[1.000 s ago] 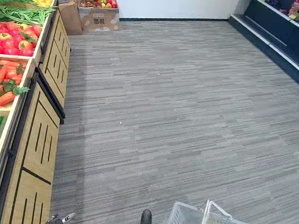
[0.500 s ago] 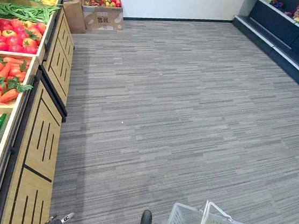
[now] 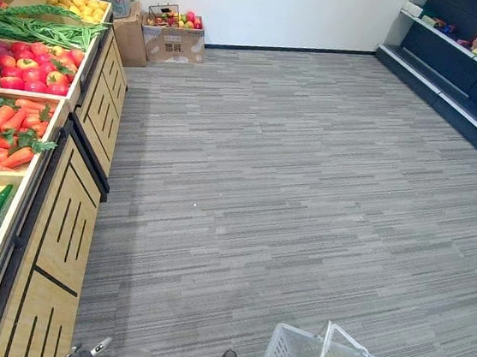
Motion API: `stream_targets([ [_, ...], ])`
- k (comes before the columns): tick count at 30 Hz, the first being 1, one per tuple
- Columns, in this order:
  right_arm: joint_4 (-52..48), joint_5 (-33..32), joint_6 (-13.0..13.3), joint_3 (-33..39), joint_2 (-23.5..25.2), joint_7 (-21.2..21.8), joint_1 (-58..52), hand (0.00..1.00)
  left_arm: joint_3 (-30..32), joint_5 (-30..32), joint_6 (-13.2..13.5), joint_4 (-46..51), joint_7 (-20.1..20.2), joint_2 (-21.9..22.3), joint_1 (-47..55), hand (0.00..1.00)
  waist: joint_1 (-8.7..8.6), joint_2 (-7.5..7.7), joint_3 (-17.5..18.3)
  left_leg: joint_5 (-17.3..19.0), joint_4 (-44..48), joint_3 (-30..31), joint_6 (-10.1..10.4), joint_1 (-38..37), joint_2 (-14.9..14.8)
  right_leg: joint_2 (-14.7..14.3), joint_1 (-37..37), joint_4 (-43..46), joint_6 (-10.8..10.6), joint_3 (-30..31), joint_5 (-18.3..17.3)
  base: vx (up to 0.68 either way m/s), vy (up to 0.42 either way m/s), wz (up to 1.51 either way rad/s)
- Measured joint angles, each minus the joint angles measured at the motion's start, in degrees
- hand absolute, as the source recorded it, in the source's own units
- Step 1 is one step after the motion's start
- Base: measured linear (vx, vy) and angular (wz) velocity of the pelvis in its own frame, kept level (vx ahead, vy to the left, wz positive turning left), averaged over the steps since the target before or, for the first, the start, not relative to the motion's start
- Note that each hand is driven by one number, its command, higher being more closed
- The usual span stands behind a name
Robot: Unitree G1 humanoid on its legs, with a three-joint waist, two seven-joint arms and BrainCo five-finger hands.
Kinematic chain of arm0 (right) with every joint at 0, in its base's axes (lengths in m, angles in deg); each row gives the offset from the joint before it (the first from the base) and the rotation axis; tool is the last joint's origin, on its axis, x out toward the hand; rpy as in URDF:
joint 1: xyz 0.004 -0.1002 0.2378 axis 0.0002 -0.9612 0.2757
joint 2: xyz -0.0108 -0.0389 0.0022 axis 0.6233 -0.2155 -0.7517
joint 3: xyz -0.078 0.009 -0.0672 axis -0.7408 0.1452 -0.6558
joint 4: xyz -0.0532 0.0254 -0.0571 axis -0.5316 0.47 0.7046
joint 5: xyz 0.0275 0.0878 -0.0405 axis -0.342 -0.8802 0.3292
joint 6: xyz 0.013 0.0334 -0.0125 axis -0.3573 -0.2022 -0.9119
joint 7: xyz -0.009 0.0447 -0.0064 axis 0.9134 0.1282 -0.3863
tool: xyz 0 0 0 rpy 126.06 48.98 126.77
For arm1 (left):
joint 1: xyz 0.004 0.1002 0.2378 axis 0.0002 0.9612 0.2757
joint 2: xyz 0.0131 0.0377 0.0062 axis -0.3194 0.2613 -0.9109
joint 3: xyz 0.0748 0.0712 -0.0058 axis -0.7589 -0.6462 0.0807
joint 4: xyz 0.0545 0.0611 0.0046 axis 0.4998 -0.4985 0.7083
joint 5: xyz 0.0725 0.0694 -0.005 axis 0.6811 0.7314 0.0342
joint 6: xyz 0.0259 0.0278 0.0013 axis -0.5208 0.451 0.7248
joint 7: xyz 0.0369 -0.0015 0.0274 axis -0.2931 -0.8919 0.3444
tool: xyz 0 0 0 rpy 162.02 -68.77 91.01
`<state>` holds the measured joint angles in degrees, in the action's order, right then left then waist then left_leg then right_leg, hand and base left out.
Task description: Pick vegetable in the basket
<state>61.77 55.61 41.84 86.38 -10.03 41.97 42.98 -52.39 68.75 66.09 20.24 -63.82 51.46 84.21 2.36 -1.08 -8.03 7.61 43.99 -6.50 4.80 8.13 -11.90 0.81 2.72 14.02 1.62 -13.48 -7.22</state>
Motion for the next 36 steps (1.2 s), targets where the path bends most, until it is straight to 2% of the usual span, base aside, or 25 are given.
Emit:
stream_targets([
  [1, -1.4, 1.1, 0.0, -1.3, 1.1, 0.1, -0.4, 1.00, 1.6, -0.4, -0.4, 0.3, -0.1, -0.3, 0.6, 0.00, -0.29, 1.70, -2.1, -2.8, 7.5, 0.1, -1.0, 3.0, 0.2, 1.1, -0.2, 3.1, 0.3, 0.1, -5.0, 0.09, -0.034, -0.10],
  [3, -1.8, 1.2, 0.0, -1.3, 1.3, 0.1, -0.5, 1.00, 2.0, -0.4, -0.3, 0.2, 0.1, 0.2, 1.0, 0.00, 0.14, 1.83, -2.1, 1.0, 7.6, -0.2, -1.5, 4.7, 1.0, 1.8, -1.1, 3.2, 0.3, 0.4, -5.2, 0.05, -0.020, -0.02],
  [4, -2.0, 1.2, 0.0, -0.8, 1.1, 0.2, -0.1, 1.00, 2.1, -0.3, -0.3, 0.1, 0.2, 0.3, 1.2, 0.00, 0.42, 1.81, -2.2, 3.3, 4.2, -1.8, -1.1, 6.0, 2.1, 2.7, -1.1, 3.2, 0.3, 0.8, -5.3, 0.07, 0.017, -0.07],
  [5, -2.1, 1.2, 0.0, -0.2, 0.9, 0.4, 0.1, 1.00, 2.1, -0.3, -0.1, 0.1, 0.2, 1.0, 1.4, 0.00, 0.68, 1.72, -2.3, 3.8, -2.1, -2.8, -0.8, 6.7, 3.2, 3.7, -1.1, 3.2, 0.0, 1.2, -5.4, 0.06, 0.029, -0.07],
  [7, -2.8, 1.2, -0.1, -0.2, 0.6, 1.0, -0.1, 1.00, 2.6, -0.3, 0.5, 0.1, 0.2, 1.2, 1.6, 0.00, 1.01, 1.26, -2.6, 3.2, -10.4, -3.8, -0.6, 6.8, 3.5, 4.4, -1.8, 3.2, -0.5, 1.5, -5.7, 0.09, 0.089, -0.04],
  [8, -3.3, 1.2, -0.1, -0.1, 0.4, 1.4, -0.4, 1.00, 3.1, -0.3, 0.5, 0.1, 0.2, 1.6, 2.0, 0.00, 0.93, 0.95, -2.8, 1.4, -17.3, -3.7, -0.4, 6.8, 3.6, 5.0, -2.5, 3.4, -0.9, 1.5, -6.1, 0.17, 0.163, -0.01],
  [9, -3.4, 1.2, 0.0, -0.1, 0.2, 1.7, -0.7, 1.00, 3.3, -0.3, 0.5, 0.1, 0.2, 1.8, 2.4, 0.00, 0.98, 0.82, -2.9, -1.2, -23.5, -3.6, -0.3, 6.7, 3.6, 5.6, -3.0, 4.0, -1.7, 1.6, -6.9, 0.16, 0.161, 0.00],
  [11, -3.3, 1.2, 0.4, 0.5, 0.1, 1.9, -1.2, 1.00, 3.3, 0.2, 0.7, -0.1, 0.4, 1.9, 2.7, 0.00, 1.01, 0.77, -2.9, -3.7, -28.6, -2.6, 0.6, 6.8, 3.3, 6.8, -3.2, 6.3, -3.3, 2.0, -9.0, 0.18, 0.213, -0.09],
  [13, -3.1, 1.2, 0.6, 0.8, -0.4, 1.9, -1.4, 1.00, 3.4, 0.8, 1.0, -0.9, 0.4, 2.6, 3.5, 0.00, 0.94, 0.39, -2.9, -3.8, -27.7, -0.3, 0.6, 6.7, 3.2, 7.7, -4.1, 8.4, -5.3, 3.6, -11.1, 0.32, 0.359, -0.27],
  [14, -3.0, 1.3, 0.7, 0.8, -0.9, 1.9, -1.7, 1.00, 3.3, 0.7, 1.1, -1.2, 0.4, 2.6, 3.6, 0.00, 0.84, 0.19, -2.9, -3.9, -24.9, 0.7, 0.4, 6.8, 3.3, 8.6, -4.6, 9.6, -7.1, 4.6, -12.4, 0.33, 0.370, -0.31],
  [16, -2.8, 2.5, 0.7, 0.8, -1.5, 1.8, -1.9, 1.00, 2.8, 0.7, 1.1, -1.3, 0.4, 2.2, 3.7, 0.00, 1.08, 0.53, -2.4, -3.4, -18.9, 0.2, -1.7, 7.6, 5.3, 10.6, -5.5, 9.8, -9.0, 7.0, -13.6, 0.33, 0.379, -0.39],
  [17, -2.2, 3.8, 0.7, 0.8, -2.0, 1.9, -1.8, 1.00, 2.1, 0.8, 1.2, -1.9, 0.3, 1.4, 4.2, 0.00, 1.04, 0.92, -1.4, -0.5, -17.4, -1.6, -3.6, 7.9, 7.2, 12.3, -6.7, 8.6, -9.4, 7.9, -13.6, 0.45, 0.470, -0.23],
  [18, -1.8, 4.9, 1.2, 0.9, -1.6, 1.9, -1.8, 1.00, 0.9, 1.6, 1.3, -2.9, 0.2, 0.1, 3.9, 0.00, 0.35, 1.75, -0.6, 0.8, -17.5, -2.7, -5.5, 7.8, 9.2, 13.6, -5.3, 15.0, -9.8, 10.2, -13.5, 0.45, 0.437, -0.04],
  [20, -1.9, 5.0, 2.0, 1.2, -0.8, 1.8, -1.9, 1.00, -0.1, 3.3, 1.7, -3.5, 0.2, -1.3, 3.1, 0.00, -0.45, 2.61, 0.2, 1.8, -17.9, -3.0, -7.1, 6.8, 11.8, 13.9, -2.7, 29.8, -11.4, 12.1, -12.5, 0.32, 0.236, 0.18],
  [21, -1.8, 5.2, 2.0, 1.3, -0.4, 1.8, -1.9, 1.00, -1.0, 3.6, 1.6, -3.3, 0.3, -2.2, 3.1, 0.00, -0.57, 3.99, 1.1, 2.5, -18.9, -4.0, -8.2, 5.9, 14.1, 14.5, -1.4, 39.0, -12.8, 12.5, -10.6, 0.38, 0.241, 0.09],
  [22, -1.7, 5.6, 2.0, 1.0, -0.2, 1.8, -1.8, 1.00, -1.8, 3.7, 1.4, -3.3, 0.3, -3.2, 2.6, 0.00, -0.60, 5.11, 1.7, 3.1, -19.3, -4.9, -9.2, 5.3, 16.2, 14.8, -0.6, 44.4, -10.5, 12.2, -3.8, 0.37, 0.211, -0.05],
  [23, -1.7, 6.0, 2.0, 0.9, 0.2, 1.7, -1.5, 1.00, -2.6, 3.7, 0.9, -3.2, 0.4, -4.2, 2.4, 0.00, -0.45, 6.64, 1.8, 3.3, -20.7, -5.7, -9.5, 4.3, 18.3, 15.4, -0.5, 44.3, -8.3, 10.6, 5.9, 0.25, 0.140, 0.10],
  [24, -1.4, 6.6, 2.0, 0.9, -0.3, 1.2, -1.3, 1.00, -3.7, 3.7, 0.3, -3.4, 0.4, -4.6, 2.0, 0.00, -0.97, 6.17, 1.9, 3.3, -22.5, -5.2, -9.5, 3.0, 19.4, 16.3, -0.7, 44.3, -7.2, 10.6, 9.4, 0.27, 0.121, 0.19],
  [25, -1.4, 7.0, 2.3, 0.9, -1.1, 0.6, -1.7, 1.00, -5.2, 3.4, 0.4, -2.5, 0.3, -3.8, 1.1, 0.00, -1.28, 3.98, 1.5, 3.2, -27.1, -4.3, -9.5, -0.5, 19.3, 16.0, 1.3, 46.0, -5.4, 10.2, 14.2, 0.28, 0.126, 0.22],
  [27, -2.5, 6.8, 3.3, 0.9, -1.5, -0.2, -1.1, 1.00, -5.4, 2.4, 0.5, -1.5, 0.1, -3.3, 0.5, 0.00, -1.33, 2.66, 0.8, 3.2, -29.3, -3.4, -9.6, -2.9, 19.1, 16.0, 4.1, 48.3, -5.0, 8.3, 5.7, 0.23, 0.134, -0.12],
  [29, -3.0, 6.9, 3.9, -0.5, -1.1, -0.4, -0.4, 1.00, -5.3, 1.7, 0.6, -1.1, 0.2, -3.1, -0.6, 0.00, -1.39, 1.62, -0.6, 2.7, -30.0, -2.0, -10.7, -6.0, 18.1, 13.9, 8.0, 43.1, -5.1, 3.4, -5.2, 0.19, 0.110, -0.35],
  [30, -3.1, 6.9, 4.0, -1.6, 0.1, -0.4, -0.7, 1.00, -5.1, 1.7, 0.7, -1.1, 0.3, -2.9, -1.7, 0.00, -1.48, 1.87, -0.7, 3.3, -30.5, -1.8, -11.2, -7.6, 17.5, 12.0, 9.4, 35.2, -4.7, 1.3, -6.7, 0.18, 0.037, -0.13],
  [31, -3.1, 6.9, 4.0, -1.6, 0.9, -0.4, -1.1, 1.00, -4.9, 1.7, 0.8, -1.1, 0.3, -3.0, -2.3, 0.00, -1.72, 2.58, -0.9, 3.7, -30.7, -1.3, -11.2, -8.2, 17.3, 11.1, 10.1, 30.6, -4.8, 0.7, -6.7, 0.25, -0.081, 0.32],
  [33, -3.1, 6.8, 4.1, -1.2, 2.5, -0.5, -3.3, 1.00, -2.8, 1.7, 2.2, -0.2, 0.7, -1.9, -4.3, 0.00, -2.37, 2.32, -0.7, 5.3, -30.7, 1.7, -11.2, -9.4, 16.3, 7.8, 11.8, 12.6, -7.2, 1.9, -4.7, 0.27, -0.126, 0.65],
  [36, -3.1, 6.9, 3.9, -1.2, 3.3, -0.7, -4.2, 1.00, 1.3, 1.7, 3.1, 1.8, 1.6, 0.3, -4.3, 0.00, -2.18, 2.92, -0.7, 9.0, -28.3, 6.0, -9.7, -10.3, 15.8, 7.0, 12.8, 0.7, -6.7, 4.4, -0.1, 0.36, -0.168, 0.70],
])
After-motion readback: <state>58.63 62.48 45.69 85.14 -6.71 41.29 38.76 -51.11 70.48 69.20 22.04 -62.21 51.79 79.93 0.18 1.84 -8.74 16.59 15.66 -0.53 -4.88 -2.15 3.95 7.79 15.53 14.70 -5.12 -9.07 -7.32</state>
